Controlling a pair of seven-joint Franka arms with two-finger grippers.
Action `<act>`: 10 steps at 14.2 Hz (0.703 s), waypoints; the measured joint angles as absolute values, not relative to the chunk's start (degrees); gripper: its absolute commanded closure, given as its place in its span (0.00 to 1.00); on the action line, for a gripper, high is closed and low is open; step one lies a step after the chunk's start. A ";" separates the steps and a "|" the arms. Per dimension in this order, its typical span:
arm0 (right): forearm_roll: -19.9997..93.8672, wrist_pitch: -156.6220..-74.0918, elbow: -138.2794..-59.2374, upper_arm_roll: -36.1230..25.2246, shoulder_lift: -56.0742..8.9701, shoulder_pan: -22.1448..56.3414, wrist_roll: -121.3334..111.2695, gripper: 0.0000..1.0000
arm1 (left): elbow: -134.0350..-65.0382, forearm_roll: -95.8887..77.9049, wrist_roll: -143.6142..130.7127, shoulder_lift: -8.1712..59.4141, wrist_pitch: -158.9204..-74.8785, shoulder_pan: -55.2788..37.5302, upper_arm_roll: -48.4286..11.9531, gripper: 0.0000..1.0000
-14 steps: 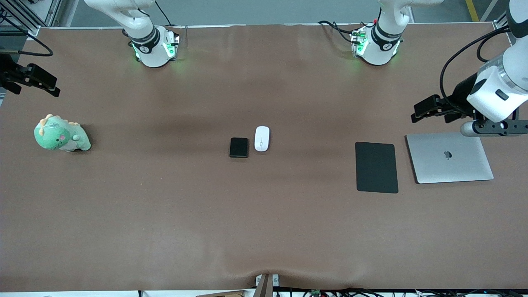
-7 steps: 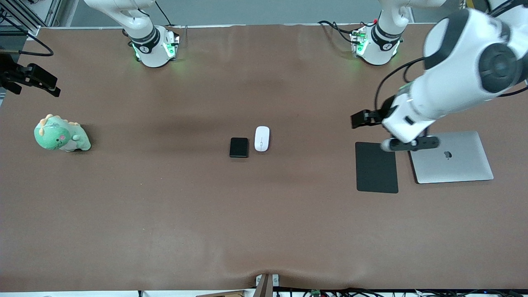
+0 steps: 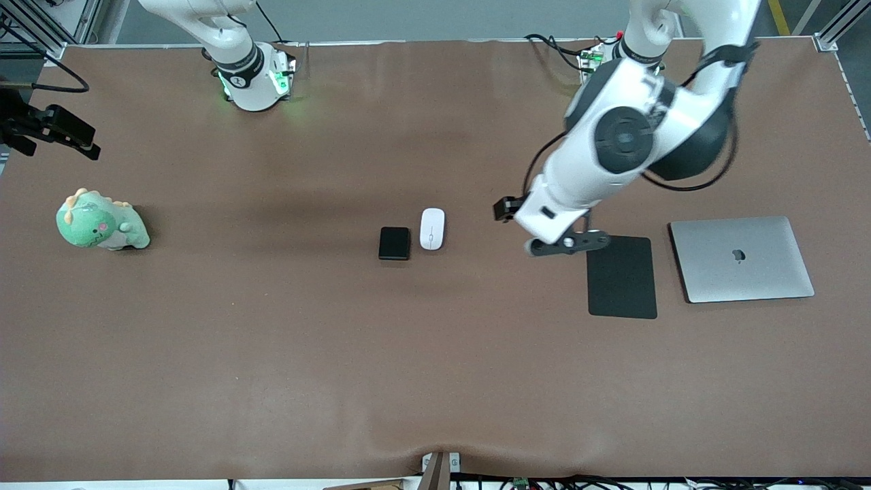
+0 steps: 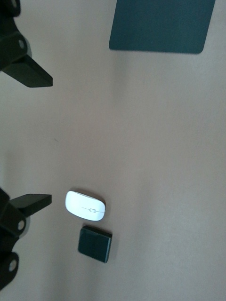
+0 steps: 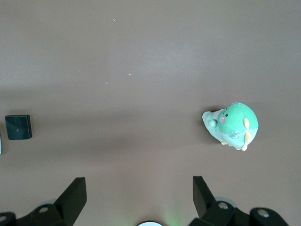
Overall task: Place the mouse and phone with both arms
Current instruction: 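Move the left gripper over the white mouse, then lower the left gripper and close it on the white mouse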
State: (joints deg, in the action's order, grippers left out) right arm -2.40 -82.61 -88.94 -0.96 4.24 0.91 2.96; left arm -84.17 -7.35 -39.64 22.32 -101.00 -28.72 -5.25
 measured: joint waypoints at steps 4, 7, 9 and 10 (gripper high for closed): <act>-2.34 -82.77 -88.60 -0.78 4.24 0.93 2.96 0.00 | -83.54 -2.35 -49.65 28.81 -108.22 -35.71 -5.21 0.00; -2.32 -82.77 -88.38 -0.77 4.23 0.93 2.96 0.00 | -81.37 0.40 -54.58 35.02 -113.92 -39.43 -4.84 0.00; -2.31 -82.77 -88.35 -0.77 4.23 0.92 2.96 0.00 | -80.36 1.61 -55.61 38.41 -117.72 -40.92 -4.63 0.00; -2.31 -82.77 -88.34 -0.78 4.23 0.90 2.96 0.00 | -79.98 1.66 -55.61 39.52 -118.57 -41.40 -4.60 0.00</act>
State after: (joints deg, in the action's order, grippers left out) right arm -2.31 -82.77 -88.34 -0.78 4.23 0.90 2.96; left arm -79.98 1.66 -55.61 39.52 -118.57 -41.40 -4.60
